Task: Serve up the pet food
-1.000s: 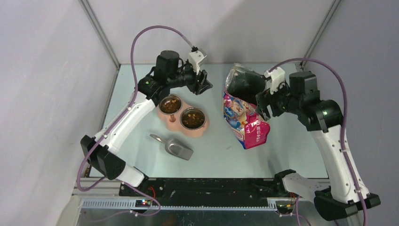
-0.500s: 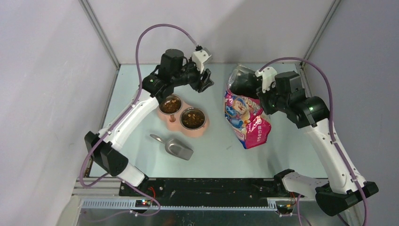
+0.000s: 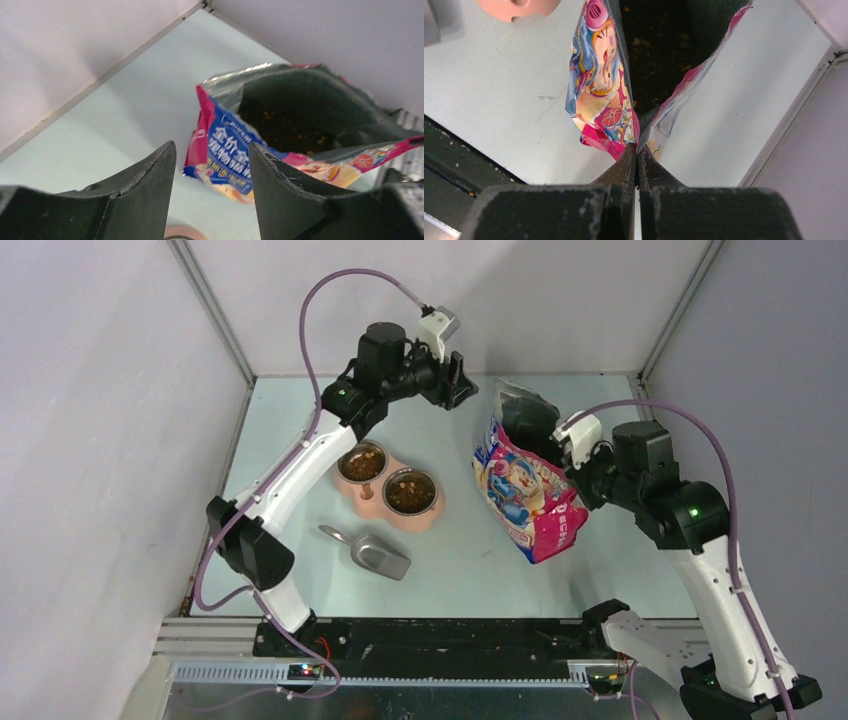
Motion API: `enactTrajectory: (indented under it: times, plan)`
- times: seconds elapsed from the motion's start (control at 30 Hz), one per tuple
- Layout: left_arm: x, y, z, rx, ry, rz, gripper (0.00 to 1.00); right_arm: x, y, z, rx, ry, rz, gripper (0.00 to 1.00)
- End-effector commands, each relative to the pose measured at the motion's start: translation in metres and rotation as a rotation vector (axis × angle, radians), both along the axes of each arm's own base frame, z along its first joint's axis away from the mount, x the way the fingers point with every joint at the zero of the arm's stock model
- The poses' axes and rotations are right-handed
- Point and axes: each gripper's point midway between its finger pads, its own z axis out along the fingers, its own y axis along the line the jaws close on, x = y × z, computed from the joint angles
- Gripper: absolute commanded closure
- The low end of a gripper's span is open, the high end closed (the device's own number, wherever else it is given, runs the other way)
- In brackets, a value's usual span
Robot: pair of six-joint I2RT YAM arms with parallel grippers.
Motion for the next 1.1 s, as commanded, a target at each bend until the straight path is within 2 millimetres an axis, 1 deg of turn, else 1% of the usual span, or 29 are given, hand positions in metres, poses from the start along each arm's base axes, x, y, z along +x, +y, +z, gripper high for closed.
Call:
enactTrajectory:
  times: [0.0, 0.03, 0.07, 0.1, 0.13, 0.17, 0.2, 0.23, 0.27, 0.3, 0.33, 0.37, 0.4, 0.43, 0.53, 0.57, 0.6, 0.63, 0.73, 0.77, 0.8, 0.83, 0.87, 0.9, 0.93, 1.0, 1.03, 1.07]
  plan:
    - [-0.011, -0.026, 0.028, -0.164, 0.082, -0.066, 0.38, -0.014, 0.006, 0.026, 0.021, -0.115, 0.115, 1.00]
    - [-0.010, -0.030, 0.022, -0.169, 0.108, -0.067, 0.38, -0.016, 0.006, 0.023, 0.020, -0.105, 0.122, 1.00]
    - [-0.013, -0.038, 0.017, -0.173, 0.129, -0.092, 0.38, -0.017, 0.005, 0.023, 0.014, -0.109, 0.129, 1.00]
    - [-0.015, -0.041, 0.015, -0.167, 0.128, -0.110, 0.38, -0.019, 0.005, 0.022, 0.009, -0.107, 0.137, 1.00]
    - [-0.022, -0.046, 0.010, -0.140, 0.107, -0.160, 0.38, -0.022, 0.003, 0.024, -0.003, -0.122, 0.154, 1.00]
    - [-0.024, -0.047, 0.007, -0.095, 0.043, -0.204, 0.38, -0.027, 0.004, 0.023, -0.009, -0.121, 0.177, 1.00]
    - [-0.035, -0.049, 0.005, -0.072, 0.031, -0.259, 0.38, -0.031, 0.002, 0.026, -0.028, -0.146, 0.201, 1.00]
    - [-0.036, -0.046, 0.001, -0.024, -0.042, -0.291, 0.38, -0.035, 0.000, 0.025, -0.038, -0.146, 0.217, 1.00]
    - [-0.045, -0.041, -0.002, -0.004, -0.063, -0.324, 0.38, -0.040, -0.004, 0.025, -0.067, -0.165, 0.241, 1.00]
    - [-0.046, -0.037, -0.002, 0.036, -0.148, -0.360, 0.38, -0.043, -0.004, 0.025, -0.089, -0.183, 0.284, 1.00]
    - [-0.060, -0.031, -0.006, 0.049, -0.184, -0.420, 0.38, -0.050, -0.005, 0.027, -0.086, -0.206, 0.304, 1.00]
    - [-0.064, -0.026, -0.011, 0.100, -0.250, -0.461, 0.38, -0.051, -0.007, 0.027, -0.113, -0.229, 0.331, 1.00]
    - [-0.073, -0.021, -0.012, 0.121, -0.276, -0.498, 0.38, -0.053, -0.010, 0.027, -0.114, -0.245, 0.332, 1.00]
    - [-0.077, -0.016, -0.021, 0.174, -0.298, -0.534, 0.38, -0.052, -0.013, 0.028, -0.136, -0.266, 0.342, 1.00]
    - [-0.084, -0.006, -0.030, 0.239, -0.353, -0.567, 0.37, -0.043, -0.020, 0.024, -0.149, -0.283, 0.342, 1.00]
    - [-0.084, -0.003, -0.033, 0.280, -0.388, -0.574, 0.37, -0.040, -0.023, 0.023, -0.176, -0.301, 0.361, 1.00]
    - [-0.083, -0.002, -0.036, 0.303, -0.406, -0.576, 0.37, -0.037, -0.025, 0.024, -0.147, -0.316, 0.360, 1.00]
    - [-0.079, -0.001, -0.038, 0.340, -0.441, -0.575, 0.37, -0.030, -0.032, 0.028, -0.153, -0.346, 0.340, 1.00]
    - [-0.068, -0.003, -0.038, 0.375, -0.495, -0.565, 0.36, -0.017, -0.040, 0.033, -0.118, -0.366, 0.304, 1.00]
    - [-0.064, -0.007, -0.039, 0.381, -0.501, -0.566, 0.35, -0.015, -0.041, 0.035, -0.112, -0.373, 0.298, 1.00]
    - [-0.058, -0.011, -0.045, 0.391, -0.499, -0.568, 0.35, -0.015, -0.041, 0.036, -0.109, -0.376, 0.296, 1.00]
    - [-0.055, -0.014, -0.040, 0.386, -0.514, -0.565, 0.34, -0.015, -0.040, 0.037, -0.108, -0.380, 0.299, 1.00]
    - [-0.049, -0.020, -0.046, 0.384, -0.502, -0.566, 0.34, -0.017, -0.040, 0.038, -0.116, -0.389, 0.306, 1.00]
    - [-0.046, -0.024, -0.040, 0.361, -0.492, -0.551, 0.34, -0.019, -0.039, 0.037, -0.119, -0.388, 0.315, 1.00]
    - [-0.040, -0.033, -0.039, 0.337, -0.486, -0.552, 0.33, -0.023, -0.038, 0.036, -0.134, -0.394, 0.330, 1.00]
    - [-0.038, -0.047, -0.038, 0.288, -0.447, -0.591, 0.32, -0.025, -0.038, 0.037, -0.147, -0.403, 0.334, 1.00]
    - [-0.045, -0.053, -0.039, 0.250, -0.417, -0.638, 0.32, -0.026, -0.037, 0.037, -0.146, -0.403, 0.332, 1.00]
    - [-0.043, -0.061, -0.043, 0.231, -0.402, -0.663, 0.32, -0.029, -0.037, 0.037, -0.145, -0.402, 0.332, 1.00]
